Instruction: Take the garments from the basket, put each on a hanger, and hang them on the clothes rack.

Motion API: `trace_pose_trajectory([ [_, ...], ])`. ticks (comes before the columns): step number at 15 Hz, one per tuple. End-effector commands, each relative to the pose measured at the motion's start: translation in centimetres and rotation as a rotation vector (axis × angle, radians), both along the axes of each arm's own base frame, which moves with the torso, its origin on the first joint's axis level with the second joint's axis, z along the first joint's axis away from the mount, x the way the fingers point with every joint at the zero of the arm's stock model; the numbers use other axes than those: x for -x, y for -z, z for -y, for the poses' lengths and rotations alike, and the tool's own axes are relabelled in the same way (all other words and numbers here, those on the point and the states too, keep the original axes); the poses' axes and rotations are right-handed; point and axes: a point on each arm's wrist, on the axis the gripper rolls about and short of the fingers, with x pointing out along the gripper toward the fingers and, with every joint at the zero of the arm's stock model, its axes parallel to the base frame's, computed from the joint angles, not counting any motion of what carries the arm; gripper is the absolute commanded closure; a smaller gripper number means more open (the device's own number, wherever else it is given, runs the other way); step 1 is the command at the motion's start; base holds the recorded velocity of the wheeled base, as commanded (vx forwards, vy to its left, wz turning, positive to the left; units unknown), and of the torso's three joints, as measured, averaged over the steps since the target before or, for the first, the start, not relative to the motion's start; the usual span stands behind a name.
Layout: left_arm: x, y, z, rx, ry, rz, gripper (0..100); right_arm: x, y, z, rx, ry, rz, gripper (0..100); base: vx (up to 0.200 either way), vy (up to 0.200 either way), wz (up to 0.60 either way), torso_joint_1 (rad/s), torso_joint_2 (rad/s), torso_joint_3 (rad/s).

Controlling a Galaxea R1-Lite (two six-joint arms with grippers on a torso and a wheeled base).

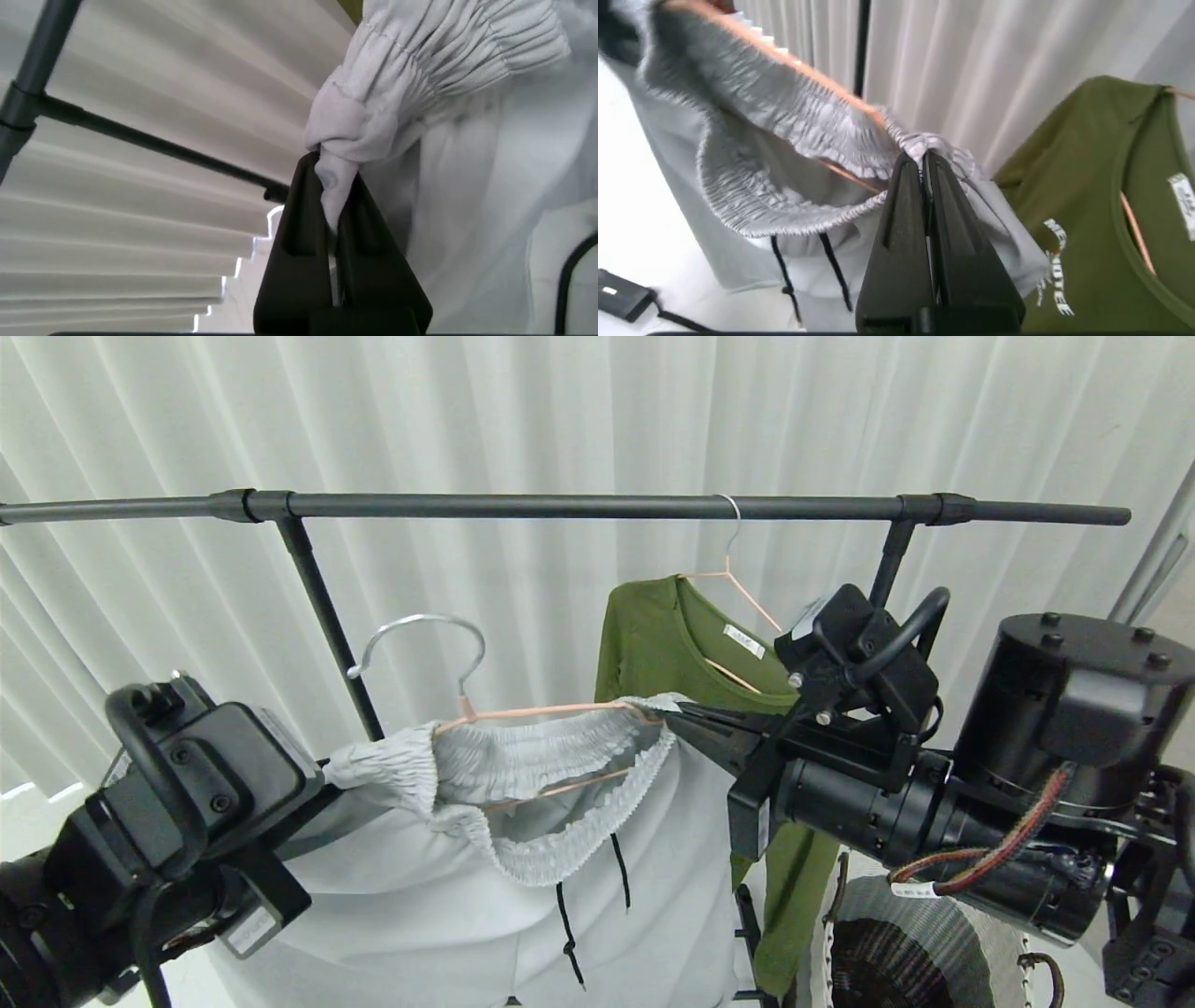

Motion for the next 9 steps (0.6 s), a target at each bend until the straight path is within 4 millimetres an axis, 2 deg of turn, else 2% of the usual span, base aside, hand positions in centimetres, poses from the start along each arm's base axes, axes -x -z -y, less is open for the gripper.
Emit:
trace_pose_trajectory([
  [1,-0.8,-0.4,0.4,0.029,-0.019,0.007,100,-1.0,0.4,0.8,0.013,0.061,-0.006,100,0.000,0.000,0.00,0.000,0.00,0.000],
  [2,-0.9,-0.5,0.3,0.034,-0.026,0.011,100,-1.2,0.4,1.1,0.013,0.077,-0.006,100,0.000,0.000,0.00,0.000,0.00,0.000],
  [3,-1.2,-0.6,-0.2,0.046,-0.062,0.030,100,-2.0,-0.1,2.5,0.009,0.139,0.012,100,0.000,0.000,0.00,0.000,0.00,0.000],
  [4,-1.3,-0.7,-0.2,0.054,-0.064,0.038,100,-1.9,-0.2,3.1,0.006,0.148,0.016,100,0.000,0.000,0.00,0.000,0.00,0.000],
  [8,-1.6,-1.3,0.2,0.096,-0.049,0.092,100,0.3,0.6,4.3,0.038,0.120,0.002,100,0.000,0.000,0.00,0.000,0.00,0.000],
  [9,-1.5,-1.5,0.3,0.104,-0.023,0.098,100,0.6,0.5,4.6,0.056,0.114,0.006,0,0.000,0.000,0.00,0.000,0.00,0.000],
])
